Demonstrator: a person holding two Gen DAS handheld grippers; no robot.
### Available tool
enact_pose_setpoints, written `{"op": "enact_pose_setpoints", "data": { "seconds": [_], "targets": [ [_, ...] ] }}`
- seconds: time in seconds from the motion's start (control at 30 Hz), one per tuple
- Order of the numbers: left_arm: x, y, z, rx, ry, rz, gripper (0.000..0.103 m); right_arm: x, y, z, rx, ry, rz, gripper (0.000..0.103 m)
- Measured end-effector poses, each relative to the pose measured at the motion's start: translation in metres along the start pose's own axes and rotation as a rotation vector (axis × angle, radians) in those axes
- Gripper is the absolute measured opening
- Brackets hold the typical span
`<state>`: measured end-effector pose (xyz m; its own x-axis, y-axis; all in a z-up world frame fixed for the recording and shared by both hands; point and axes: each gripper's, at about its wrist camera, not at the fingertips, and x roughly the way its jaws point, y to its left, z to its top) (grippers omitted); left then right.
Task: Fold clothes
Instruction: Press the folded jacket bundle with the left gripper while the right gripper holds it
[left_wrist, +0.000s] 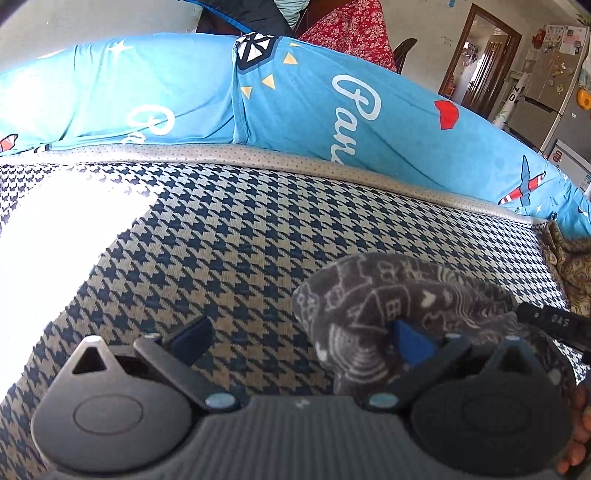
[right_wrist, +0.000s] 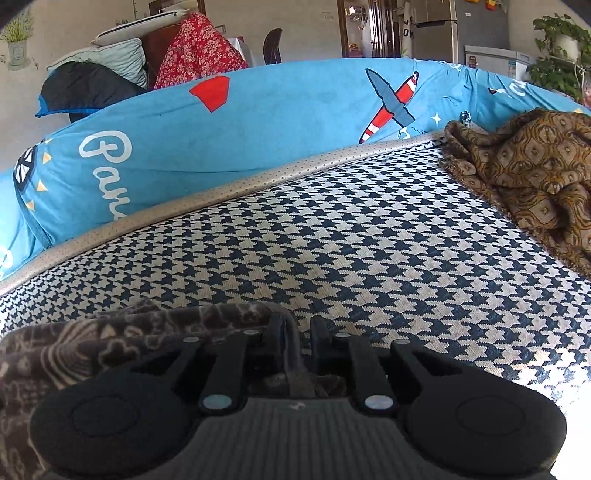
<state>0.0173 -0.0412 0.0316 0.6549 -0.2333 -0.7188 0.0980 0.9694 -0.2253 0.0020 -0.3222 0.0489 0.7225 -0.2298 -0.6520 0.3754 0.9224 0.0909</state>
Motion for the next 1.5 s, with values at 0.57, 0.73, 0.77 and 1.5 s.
{"op": "enact_pose_setpoints", "data": {
  "seconds": [0.57,0.73,0.77,1.5],
  "targets": [
    [-0.007,-0.009,0.008,0.049,-0.056,0.029,0.103,-0.108,0.016,-0.048,-0.002,0.022,0.296,0.027],
    [0.005,-0.011,0.008,0.062,-0.052,0.040,0.103,-0.124,0.037,-0.075,-0.095,0.037,0.345,0.029],
    [0.008,-0.012,0.008,0.067,-0.047,0.041,0.103,-0.123,0.041,-0.079,-0.120,0.043,0.339,0.032],
    [0.024,-0.020,0.008,0.117,0.018,0.104,0.103,-0.131,0.070,-0.107,-0.301,0.028,0.284,0.034]
  ]
}}
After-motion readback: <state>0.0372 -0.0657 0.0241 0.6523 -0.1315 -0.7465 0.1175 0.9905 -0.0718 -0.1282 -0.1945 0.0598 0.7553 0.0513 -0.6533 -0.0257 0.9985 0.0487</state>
